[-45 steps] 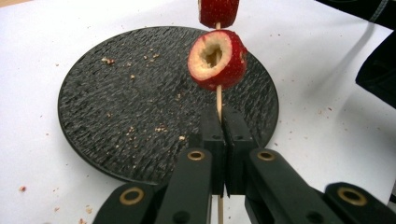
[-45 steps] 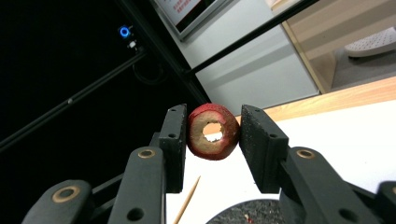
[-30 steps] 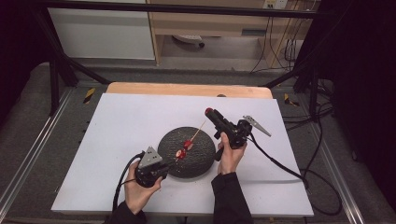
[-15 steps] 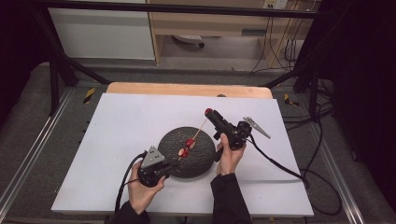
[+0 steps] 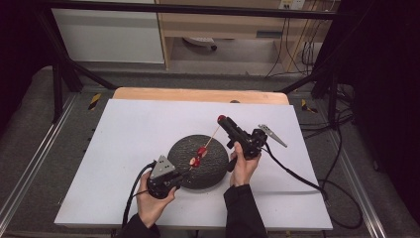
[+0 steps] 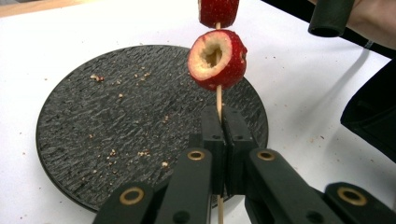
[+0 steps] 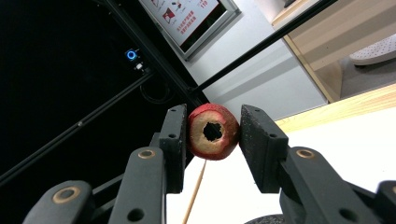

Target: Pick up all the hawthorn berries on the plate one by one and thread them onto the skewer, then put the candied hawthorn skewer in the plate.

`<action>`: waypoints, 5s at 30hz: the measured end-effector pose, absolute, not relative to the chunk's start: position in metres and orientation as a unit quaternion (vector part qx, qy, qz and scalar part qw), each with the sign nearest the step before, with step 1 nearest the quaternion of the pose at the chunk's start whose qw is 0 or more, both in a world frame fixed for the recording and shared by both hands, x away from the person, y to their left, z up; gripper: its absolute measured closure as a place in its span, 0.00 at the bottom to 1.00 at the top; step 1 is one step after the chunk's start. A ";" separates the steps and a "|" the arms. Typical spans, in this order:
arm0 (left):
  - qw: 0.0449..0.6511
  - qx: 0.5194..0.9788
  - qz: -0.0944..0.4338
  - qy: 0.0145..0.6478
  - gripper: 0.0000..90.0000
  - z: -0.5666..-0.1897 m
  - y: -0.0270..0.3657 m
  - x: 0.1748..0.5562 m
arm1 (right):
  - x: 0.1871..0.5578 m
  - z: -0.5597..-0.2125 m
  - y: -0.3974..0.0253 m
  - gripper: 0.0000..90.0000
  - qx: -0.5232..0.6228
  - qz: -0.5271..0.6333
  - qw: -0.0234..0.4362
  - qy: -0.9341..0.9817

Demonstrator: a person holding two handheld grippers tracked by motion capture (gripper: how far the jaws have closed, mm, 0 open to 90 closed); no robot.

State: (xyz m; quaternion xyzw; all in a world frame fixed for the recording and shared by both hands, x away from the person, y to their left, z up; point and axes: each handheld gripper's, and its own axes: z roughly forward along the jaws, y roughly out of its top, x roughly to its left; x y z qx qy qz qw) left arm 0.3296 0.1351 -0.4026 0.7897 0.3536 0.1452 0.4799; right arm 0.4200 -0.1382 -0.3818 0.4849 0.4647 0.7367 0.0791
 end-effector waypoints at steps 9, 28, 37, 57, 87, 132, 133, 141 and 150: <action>0.484 0.784 0.146 0.360 0.98 -0.402 0.132 0.330 | 0.419 -0.384 -0.137 0.70 0.485 0.737 0.077 0.464; 0.495 0.768 0.152 0.376 0.98 -0.397 0.115 0.337 | 0.414 -0.391 -0.130 0.70 0.485 0.741 0.064 0.460; 0.495 0.768 0.154 0.375 0.98 -0.394 0.112 0.343 | 0.411 -0.395 -0.127 0.70 0.482 0.739 0.058 0.467; 0.495 0.769 0.151 0.375 0.98 -0.394 0.110 0.349 | 0.402 -0.401 -0.123 0.70 0.476 0.730 0.059 0.487; 0.474 0.784 0.146 0.374 0.98 -0.397 0.135 0.350 | 0.404 -0.395 -0.153 0.06 0.437 0.595 0.104 0.667; 0.373 0.843 0.129 0.366 0.98 -0.389 0.146 0.380 | 0.364 -0.451 -0.226 0.01 0.384 0.428 0.106 0.811; 0.370 0.844 0.128 0.367 0.98 -0.390 0.144 0.382 | 0.363 -0.451 -0.227 0.01 0.384 0.425 0.105 0.813; 0.341 0.856 0.120 0.369 0.98 -0.402 0.134 0.388 | 0.360 -0.452 -0.233 0.01 0.386 0.430 0.107 0.809; 0.315 0.863 0.114 0.378 0.98 -0.413 0.127 0.392 | 0.360 -0.453 -0.236 0.01 0.392 0.435 0.104 0.804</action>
